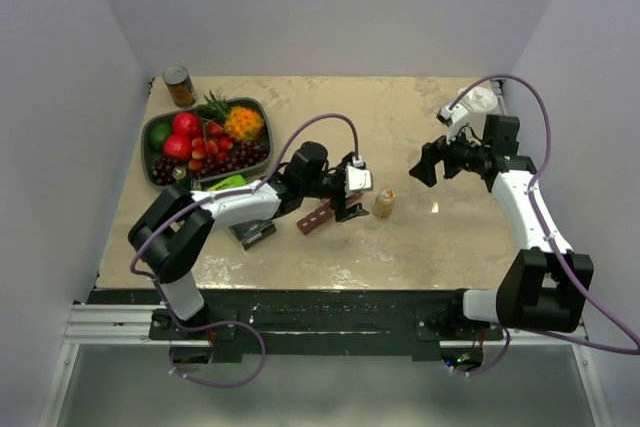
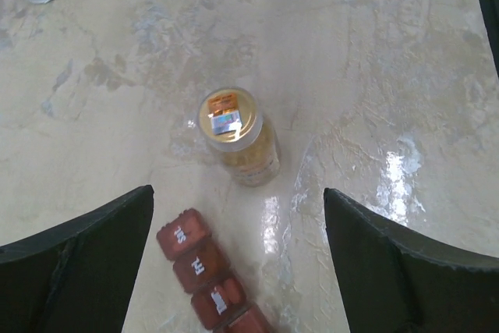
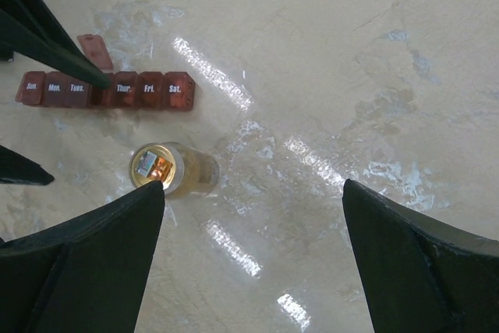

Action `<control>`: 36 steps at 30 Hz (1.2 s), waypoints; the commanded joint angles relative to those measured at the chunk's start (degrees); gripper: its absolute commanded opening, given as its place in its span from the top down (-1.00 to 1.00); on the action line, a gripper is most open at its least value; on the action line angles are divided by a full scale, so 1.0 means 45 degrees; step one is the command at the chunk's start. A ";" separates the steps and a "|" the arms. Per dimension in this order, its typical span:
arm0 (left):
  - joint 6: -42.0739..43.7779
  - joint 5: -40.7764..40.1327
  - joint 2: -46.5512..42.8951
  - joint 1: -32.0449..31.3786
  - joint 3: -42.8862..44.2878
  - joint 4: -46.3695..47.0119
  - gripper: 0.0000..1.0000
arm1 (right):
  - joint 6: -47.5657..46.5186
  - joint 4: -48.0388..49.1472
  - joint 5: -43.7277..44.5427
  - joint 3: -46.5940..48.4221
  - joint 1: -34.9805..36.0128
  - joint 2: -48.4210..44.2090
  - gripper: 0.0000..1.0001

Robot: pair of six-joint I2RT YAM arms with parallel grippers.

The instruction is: Sort the pills into containers

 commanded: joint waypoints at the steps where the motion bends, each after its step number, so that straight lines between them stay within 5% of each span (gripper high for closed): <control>1: 0.2519 0.1450 0.1136 -0.0093 0.1510 0.0555 -0.84 | 0.0194 0.0070 -0.0501 0.0262 -0.0102 0.0076 -0.98; 12: 0.2696 0.2214 0.3520 -0.0620 0.4030 -0.0950 -0.75 | 0.0116 -0.0067 -0.0775 0.0340 -0.0122 0.0312 -0.98; 20: 0.2228 0.2176 0.4224 -0.0738 0.4793 -0.1380 -0.48 | 0.0019 -0.0184 -0.0794 0.0379 -0.0122 0.0468 -0.98; 26: 0.1642 0.2020 0.4185 -0.0757 0.4813 -0.1380 0.15 | -0.0040 -0.0320 -0.0872 0.0437 -0.0122 0.0624 -0.98; 31: 0.0008 0.1610 0.3427 -0.0719 0.3879 -0.0039 1.00 | -0.0313 -0.0515 -0.1124 0.0379 -0.0102 0.0799 -0.98; 36: -0.2730 0.0205 0.1727 -0.0543 0.2140 0.2250 1.00 | -0.3198 -0.1784 -0.2958 0.0165 -0.0083 0.0917 -0.97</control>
